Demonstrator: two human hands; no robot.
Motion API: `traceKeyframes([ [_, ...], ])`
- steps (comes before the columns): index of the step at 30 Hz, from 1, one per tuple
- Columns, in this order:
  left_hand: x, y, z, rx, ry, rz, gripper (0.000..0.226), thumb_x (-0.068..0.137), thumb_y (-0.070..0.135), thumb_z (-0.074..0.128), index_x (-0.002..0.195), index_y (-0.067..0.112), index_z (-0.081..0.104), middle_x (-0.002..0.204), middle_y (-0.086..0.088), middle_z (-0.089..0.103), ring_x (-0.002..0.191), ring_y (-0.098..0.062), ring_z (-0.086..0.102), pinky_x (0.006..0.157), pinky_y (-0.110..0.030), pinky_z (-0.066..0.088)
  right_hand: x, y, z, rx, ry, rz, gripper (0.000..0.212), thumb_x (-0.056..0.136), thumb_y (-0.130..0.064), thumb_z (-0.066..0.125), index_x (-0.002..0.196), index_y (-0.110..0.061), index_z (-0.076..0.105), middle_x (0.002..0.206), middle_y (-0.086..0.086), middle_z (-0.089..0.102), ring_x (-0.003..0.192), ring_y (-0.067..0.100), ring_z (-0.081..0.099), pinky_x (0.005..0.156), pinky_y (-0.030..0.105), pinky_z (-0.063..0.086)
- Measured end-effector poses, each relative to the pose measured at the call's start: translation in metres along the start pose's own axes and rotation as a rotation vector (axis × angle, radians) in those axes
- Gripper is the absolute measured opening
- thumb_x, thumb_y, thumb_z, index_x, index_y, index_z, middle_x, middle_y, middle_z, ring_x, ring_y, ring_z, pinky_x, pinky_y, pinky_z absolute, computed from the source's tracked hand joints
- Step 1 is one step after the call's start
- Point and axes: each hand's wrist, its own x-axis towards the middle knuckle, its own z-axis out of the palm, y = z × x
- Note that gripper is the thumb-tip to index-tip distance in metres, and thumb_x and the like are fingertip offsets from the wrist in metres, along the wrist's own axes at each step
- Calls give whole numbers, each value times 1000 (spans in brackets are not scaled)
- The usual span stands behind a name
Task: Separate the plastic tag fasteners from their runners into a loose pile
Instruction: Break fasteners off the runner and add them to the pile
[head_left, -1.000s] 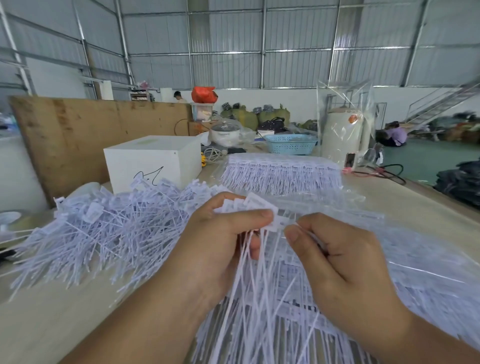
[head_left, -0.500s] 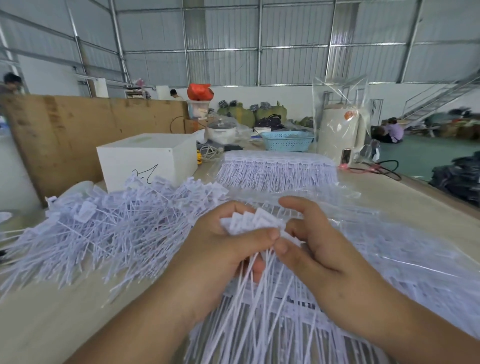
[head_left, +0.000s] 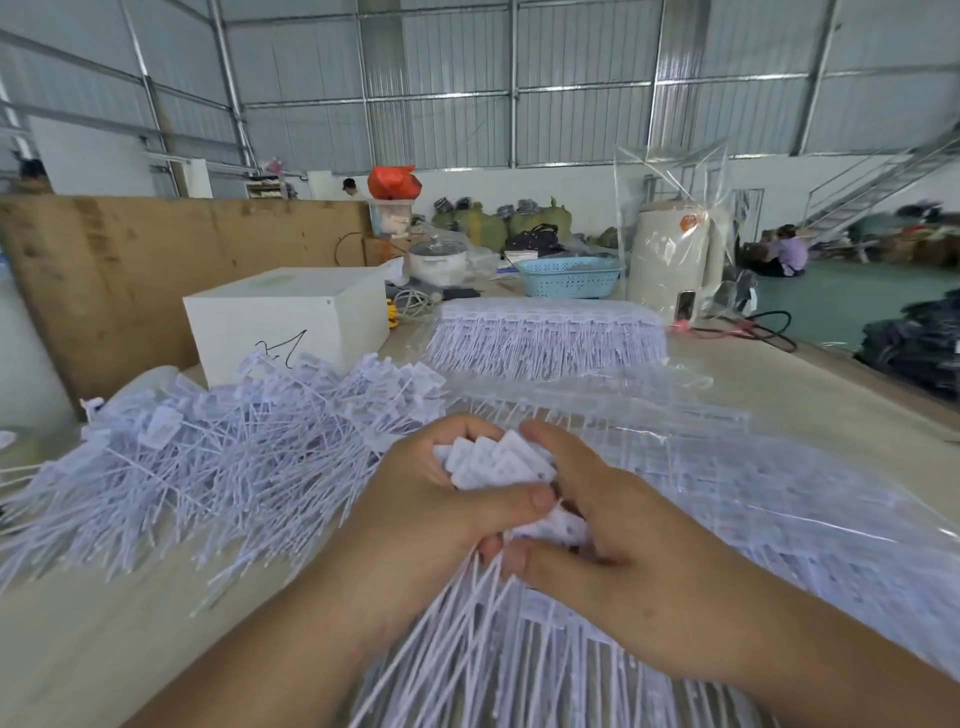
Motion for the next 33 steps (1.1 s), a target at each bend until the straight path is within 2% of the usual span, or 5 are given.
traceKeyframes([
  [3,2,2,-7,-52,85,9,45,42,15,88,81,6,67,50,-5,57,36,-12,45,39,-22,44,-2,-1,-6,56,-14,58,14,95,-44,58,104,-33,62,82,-8,68,68,11,63,66,33,52],
  [6,0,2,-6,-59,102,9,48,47,16,82,88,-1,64,54,-7,59,38,-13,46,39,-23,45,-4,2,-9,98,-32,149,32,95,-44,57,67,-26,58,58,-11,53,56,11,49,57,30,41],
  [20,1,6,4,-199,241,86,19,51,23,78,62,22,63,47,-3,49,43,-15,43,50,-27,39,3,-9,12,153,287,25,24,87,-53,53,88,-36,70,50,-12,50,41,3,35,44,17,30],
  [26,0,3,-5,-108,286,92,27,58,10,73,80,5,58,52,-8,54,44,-16,47,40,-21,45,1,-9,-6,203,61,249,30,97,-35,56,68,-33,62,53,-11,53,46,4,46,47,20,37],
  [33,4,0,4,-287,234,44,15,56,13,76,67,19,67,47,-3,52,45,-20,46,42,-25,48,2,-12,5,222,439,61,31,98,-25,51,70,-11,49,51,-9,29,47,12,26,42,17,25],
])
